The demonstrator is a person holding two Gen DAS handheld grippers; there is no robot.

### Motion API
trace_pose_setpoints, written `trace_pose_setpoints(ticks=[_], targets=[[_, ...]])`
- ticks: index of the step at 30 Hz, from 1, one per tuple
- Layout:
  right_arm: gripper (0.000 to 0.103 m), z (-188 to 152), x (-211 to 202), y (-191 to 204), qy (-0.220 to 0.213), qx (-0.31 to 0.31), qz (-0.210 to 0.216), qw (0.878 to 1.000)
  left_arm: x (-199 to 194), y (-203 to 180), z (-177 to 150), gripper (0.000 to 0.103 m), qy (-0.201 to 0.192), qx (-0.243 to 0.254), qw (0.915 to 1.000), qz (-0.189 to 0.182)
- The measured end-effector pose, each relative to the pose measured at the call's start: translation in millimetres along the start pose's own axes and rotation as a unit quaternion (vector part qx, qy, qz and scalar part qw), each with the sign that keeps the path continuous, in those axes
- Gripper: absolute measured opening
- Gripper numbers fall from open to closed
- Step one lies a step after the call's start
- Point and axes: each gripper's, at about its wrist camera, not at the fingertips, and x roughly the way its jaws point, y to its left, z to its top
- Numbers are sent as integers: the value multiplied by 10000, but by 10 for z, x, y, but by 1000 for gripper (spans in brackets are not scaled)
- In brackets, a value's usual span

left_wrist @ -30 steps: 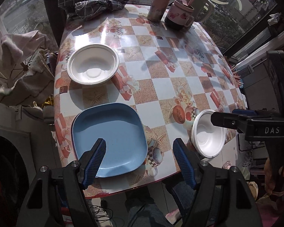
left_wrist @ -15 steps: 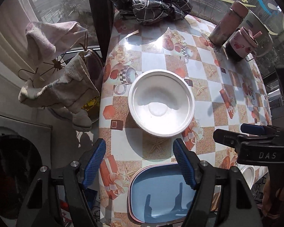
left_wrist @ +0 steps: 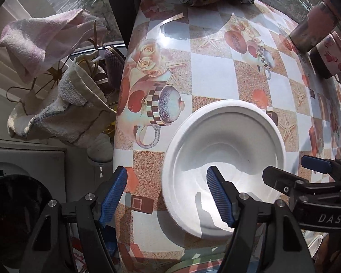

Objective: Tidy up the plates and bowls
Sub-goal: 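Close both grippers on the white bowl rim and lift it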

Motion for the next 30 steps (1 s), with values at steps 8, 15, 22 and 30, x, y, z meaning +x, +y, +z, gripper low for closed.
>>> trace_pose_setpoints(ticks=[8, 15, 22, 30], targets=[[47, 8, 83, 276, -25, -632, 138, 9979, 198, -108, 42, 36, 372, 107, 9992, 64], [23, -42, 115, 85, 252, -285, 580, 9976, 191, -284, -10, 25, 505, 145, 9985, -132], [23, -445, 21, -489, 430, 206, 399, 9981, 150, -971, -305, 25, 601, 895, 9937, -294], [23, -905, -71, -1051, 414, 989, 489, 9930, 131, -1622, -611, 26, 802, 1750, 9806, -374]])
